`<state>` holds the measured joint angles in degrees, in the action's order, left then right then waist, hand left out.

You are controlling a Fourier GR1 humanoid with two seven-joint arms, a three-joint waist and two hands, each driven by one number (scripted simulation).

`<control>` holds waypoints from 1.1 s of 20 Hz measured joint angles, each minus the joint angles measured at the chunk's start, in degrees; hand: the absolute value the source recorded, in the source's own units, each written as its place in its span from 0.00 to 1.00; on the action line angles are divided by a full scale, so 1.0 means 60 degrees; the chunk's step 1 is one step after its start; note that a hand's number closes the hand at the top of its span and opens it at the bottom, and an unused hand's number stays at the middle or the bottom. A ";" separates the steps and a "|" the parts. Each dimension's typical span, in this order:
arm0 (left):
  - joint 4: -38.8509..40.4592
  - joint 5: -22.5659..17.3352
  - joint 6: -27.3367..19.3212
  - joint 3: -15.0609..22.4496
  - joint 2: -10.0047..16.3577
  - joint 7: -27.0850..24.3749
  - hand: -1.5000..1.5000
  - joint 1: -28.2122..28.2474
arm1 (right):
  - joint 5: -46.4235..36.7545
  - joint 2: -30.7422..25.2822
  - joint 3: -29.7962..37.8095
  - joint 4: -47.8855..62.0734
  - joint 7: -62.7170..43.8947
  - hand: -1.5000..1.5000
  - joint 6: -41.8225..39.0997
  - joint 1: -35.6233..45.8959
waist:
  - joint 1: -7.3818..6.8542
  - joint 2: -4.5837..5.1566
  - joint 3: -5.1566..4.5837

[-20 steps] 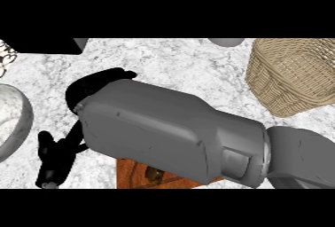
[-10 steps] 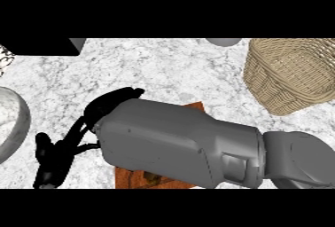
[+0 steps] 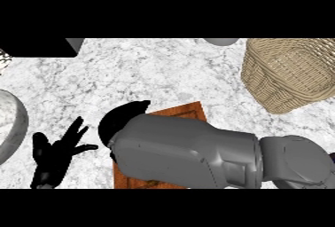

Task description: Pick the sweet potato from the cutting board and place it in the basket

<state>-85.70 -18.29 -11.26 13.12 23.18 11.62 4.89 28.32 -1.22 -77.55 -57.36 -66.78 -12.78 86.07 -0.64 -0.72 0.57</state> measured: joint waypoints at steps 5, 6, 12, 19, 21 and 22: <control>-0.0013 0.0015 0.0072 -0.0037 -0.0008 0.0053 0.50 -0.0012 | -0.0140 0.0014 -0.0223 -0.0011 0.0059 0.00 0.0402 -0.0230 | -0.0013 0.0016 -0.0003; -0.0012 0.0002 0.0071 -0.0071 -0.0014 0.0054 0.50 0.0013 | -0.0201 0.0016 -0.0291 -0.0054 0.0066 0.00 0.0457 -0.0315 | 0.0016 0.0010 -0.0001; -0.0023 0.0137 0.0083 -0.0072 -0.0041 0.0075 0.50 -0.0006 | -0.0354 0.0019 -0.0656 0.0049 0.0174 0.00 0.0629 -0.0691 | -0.0008 0.0023 0.0002; -0.0012 0.0198 0.0118 -0.0120 -0.0123 -0.0074 0.50 0.0043 | -0.0039 0.0001 -0.1104 0.0054 0.0029 0.00 0.0635 -0.1044 | -0.0026 0.0019 0.0003; 0.0008 0.0216 0.0121 -0.0147 -0.0155 -0.0128 0.50 0.0056 | -0.0019 0.0001 -0.1203 0.0108 0.0044 0.00 0.0657 -0.1134 | -0.0018 0.0018 0.0013; -0.0032 0.0230 0.0096 -0.0145 -0.0136 -0.0014 0.50 0.0051 | -0.0031 0.0003 -0.1270 0.0152 0.0076 0.00 0.0657 -0.1194 | -0.0008 0.0019 0.0011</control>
<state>-85.89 -16.91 -10.69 12.24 22.36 11.54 5.20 28.14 -1.20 -85.17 -56.45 -66.32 -8.83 78.91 -0.68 -0.60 0.63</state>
